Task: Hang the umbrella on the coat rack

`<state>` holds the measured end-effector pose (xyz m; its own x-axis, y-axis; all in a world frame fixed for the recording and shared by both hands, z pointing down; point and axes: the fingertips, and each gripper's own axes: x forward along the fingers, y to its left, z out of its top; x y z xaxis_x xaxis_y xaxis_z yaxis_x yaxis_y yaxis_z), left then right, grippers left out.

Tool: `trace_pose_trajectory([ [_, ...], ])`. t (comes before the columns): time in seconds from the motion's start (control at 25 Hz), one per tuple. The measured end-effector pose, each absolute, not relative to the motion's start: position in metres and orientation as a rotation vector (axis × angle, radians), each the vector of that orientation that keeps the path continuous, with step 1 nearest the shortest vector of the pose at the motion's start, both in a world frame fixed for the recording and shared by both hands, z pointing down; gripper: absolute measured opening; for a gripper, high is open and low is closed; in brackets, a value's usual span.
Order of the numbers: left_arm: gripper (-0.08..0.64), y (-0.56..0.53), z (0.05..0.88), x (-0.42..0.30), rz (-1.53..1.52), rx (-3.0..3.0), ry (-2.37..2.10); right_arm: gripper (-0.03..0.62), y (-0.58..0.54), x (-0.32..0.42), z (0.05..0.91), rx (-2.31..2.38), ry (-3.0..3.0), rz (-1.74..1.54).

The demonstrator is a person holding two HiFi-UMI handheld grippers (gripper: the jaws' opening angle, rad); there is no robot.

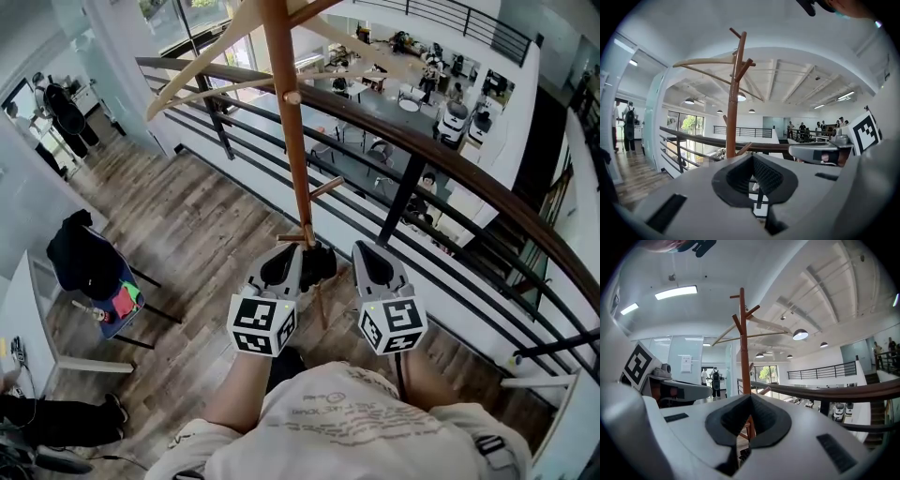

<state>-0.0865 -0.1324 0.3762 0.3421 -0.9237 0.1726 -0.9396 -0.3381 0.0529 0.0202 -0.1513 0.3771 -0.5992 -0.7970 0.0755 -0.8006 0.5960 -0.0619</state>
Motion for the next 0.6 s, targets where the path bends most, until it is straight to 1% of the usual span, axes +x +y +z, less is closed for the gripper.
trace_pose_trajectory([
  [0.6,0.005,-0.140,0.390,-0.084,0.203,2.406,-1.685,0.002,-0.157,0.027,0.382,1.431,-2.748,0.219],
])
